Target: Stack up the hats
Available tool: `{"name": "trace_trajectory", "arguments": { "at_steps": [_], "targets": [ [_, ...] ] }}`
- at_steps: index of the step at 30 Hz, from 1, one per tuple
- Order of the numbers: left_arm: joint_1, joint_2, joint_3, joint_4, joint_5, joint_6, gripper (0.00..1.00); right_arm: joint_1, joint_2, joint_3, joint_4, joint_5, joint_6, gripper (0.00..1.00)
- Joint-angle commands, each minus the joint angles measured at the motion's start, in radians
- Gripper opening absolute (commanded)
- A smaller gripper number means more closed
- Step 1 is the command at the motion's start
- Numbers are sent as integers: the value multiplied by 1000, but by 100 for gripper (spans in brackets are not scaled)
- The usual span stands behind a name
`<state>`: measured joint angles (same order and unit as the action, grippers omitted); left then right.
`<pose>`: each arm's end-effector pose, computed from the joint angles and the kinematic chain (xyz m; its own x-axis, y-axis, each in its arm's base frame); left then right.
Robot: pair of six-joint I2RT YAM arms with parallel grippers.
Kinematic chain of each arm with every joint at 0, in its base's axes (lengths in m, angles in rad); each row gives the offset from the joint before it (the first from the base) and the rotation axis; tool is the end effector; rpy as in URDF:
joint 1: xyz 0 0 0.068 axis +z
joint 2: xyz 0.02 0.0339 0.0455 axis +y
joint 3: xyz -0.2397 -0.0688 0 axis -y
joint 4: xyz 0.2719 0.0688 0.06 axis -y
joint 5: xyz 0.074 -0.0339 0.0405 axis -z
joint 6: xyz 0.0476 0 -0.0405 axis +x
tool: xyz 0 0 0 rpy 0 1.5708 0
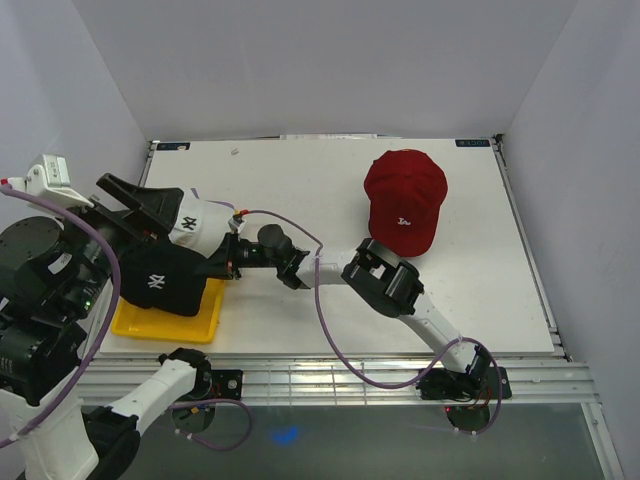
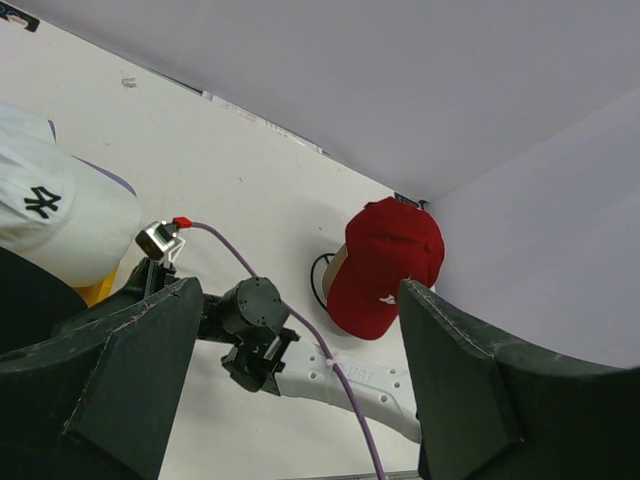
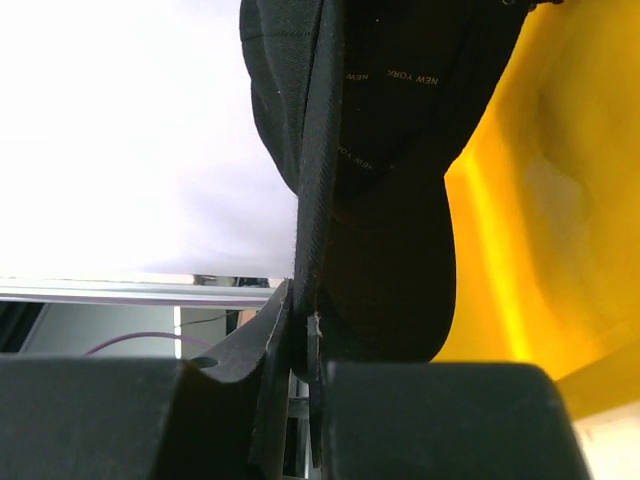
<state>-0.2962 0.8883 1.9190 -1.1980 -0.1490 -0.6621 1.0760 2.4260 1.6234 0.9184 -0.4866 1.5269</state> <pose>0.0753 -0.0156 0.5434 -0.2170 -0.5694 -0.7929 0.0193 0.8096 -0.5867 0.2408 0.4931 0.1303 -0.9951 0.0154 -0.0976 -0.0986 -0.1011 0.9900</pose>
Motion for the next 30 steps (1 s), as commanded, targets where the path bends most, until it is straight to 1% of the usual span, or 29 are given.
{"name": "trace_trajectory", "arguments": {
  "at_steps": [1, 11, 16, 19, 25, 29, 30],
  "targets": [
    [0, -6, 5, -3, -14, 10, 89, 7, -44, 62, 122, -7, 39, 8],
    [-1, -2, 32, -8, -24, 12, 89, 7, -108, 55, 178, 25, 99, 8],
    [0, 4, 58, -9, -31, 19, 89, 1, -177, 44, 137, 45, 64, 8],
    [-1, 11, 75, -6, -31, 28, 90, -2, -237, 3, 100, 74, 21, 8],
    [-1, 14, 83, 2, -32, 29, 91, -21, -314, -49, 117, 105, 32, 8],
    [0, 20, 95, 6, -40, 33, 91, -65, -383, -88, 85, 114, 9, 8],
    [0, 26, 107, 8, -41, 36, 91, -76, -424, -98, 57, 121, -8, 8]
  ]
}}
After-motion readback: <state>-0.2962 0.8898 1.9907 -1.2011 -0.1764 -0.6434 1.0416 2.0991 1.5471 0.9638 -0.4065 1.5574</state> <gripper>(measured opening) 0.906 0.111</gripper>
